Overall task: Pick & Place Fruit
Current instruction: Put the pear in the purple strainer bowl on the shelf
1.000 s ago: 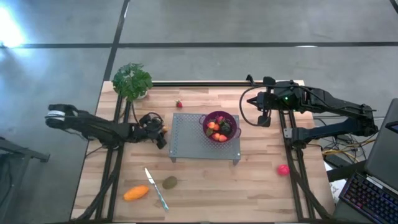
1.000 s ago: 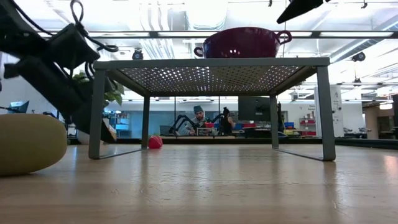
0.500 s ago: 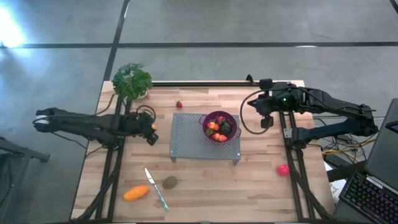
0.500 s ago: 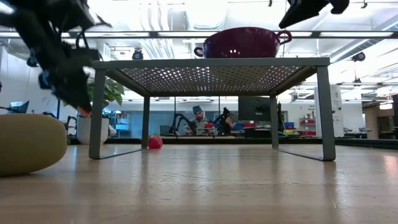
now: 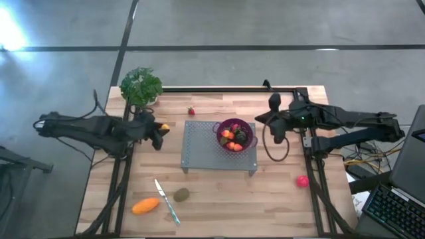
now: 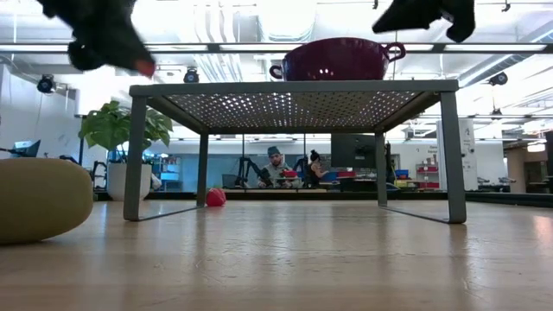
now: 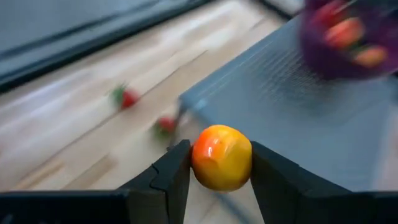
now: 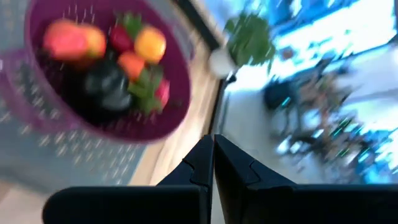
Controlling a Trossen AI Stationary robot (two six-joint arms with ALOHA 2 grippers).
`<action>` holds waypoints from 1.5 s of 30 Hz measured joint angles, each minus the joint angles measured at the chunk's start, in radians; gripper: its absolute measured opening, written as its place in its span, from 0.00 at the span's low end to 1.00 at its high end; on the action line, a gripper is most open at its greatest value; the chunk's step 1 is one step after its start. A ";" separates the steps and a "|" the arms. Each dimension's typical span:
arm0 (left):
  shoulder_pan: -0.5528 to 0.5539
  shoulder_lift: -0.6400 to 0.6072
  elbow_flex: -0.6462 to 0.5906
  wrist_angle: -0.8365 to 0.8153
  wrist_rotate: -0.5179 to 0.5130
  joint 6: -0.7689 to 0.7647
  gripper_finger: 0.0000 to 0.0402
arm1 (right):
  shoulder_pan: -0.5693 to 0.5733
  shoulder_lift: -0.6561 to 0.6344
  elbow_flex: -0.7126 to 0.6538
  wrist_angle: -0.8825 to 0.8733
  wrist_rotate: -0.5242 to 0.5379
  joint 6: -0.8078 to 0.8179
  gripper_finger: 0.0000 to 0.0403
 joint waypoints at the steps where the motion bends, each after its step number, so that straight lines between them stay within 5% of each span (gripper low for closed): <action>1: -0.017 -0.005 -0.005 0.058 -0.006 0.020 0.38 | 0.013 -0.007 -0.016 0.040 0.000 -0.027 0.02; 7: -0.114 0.003 -0.091 0.520 -0.004 0.198 0.38 | 0.099 -0.041 -0.078 0.232 0.000 -0.102 0.02; 13: -0.147 0.087 -0.222 1.060 0.070 0.373 0.38 | 0.212 -0.038 -0.100 0.264 0.000 -0.106 0.02; 18: -0.147 0.209 -0.289 1.353 0.124 0.434 0.38 | 0.302 -0.004 -0.099 0.274 0.000 -0.060 0.02; 27: -0.146 0.465 -0.195 1.527 0.144 0.538 0.38 | 0.346 0.050 -0.097 0.349 0.042 0.001 0.07; 45: -0.087 0.841 0.207 1.518 0.141 0.667 0.38 | 0.345 0.072 -0.096 0.426 0.079 -0.075 0.61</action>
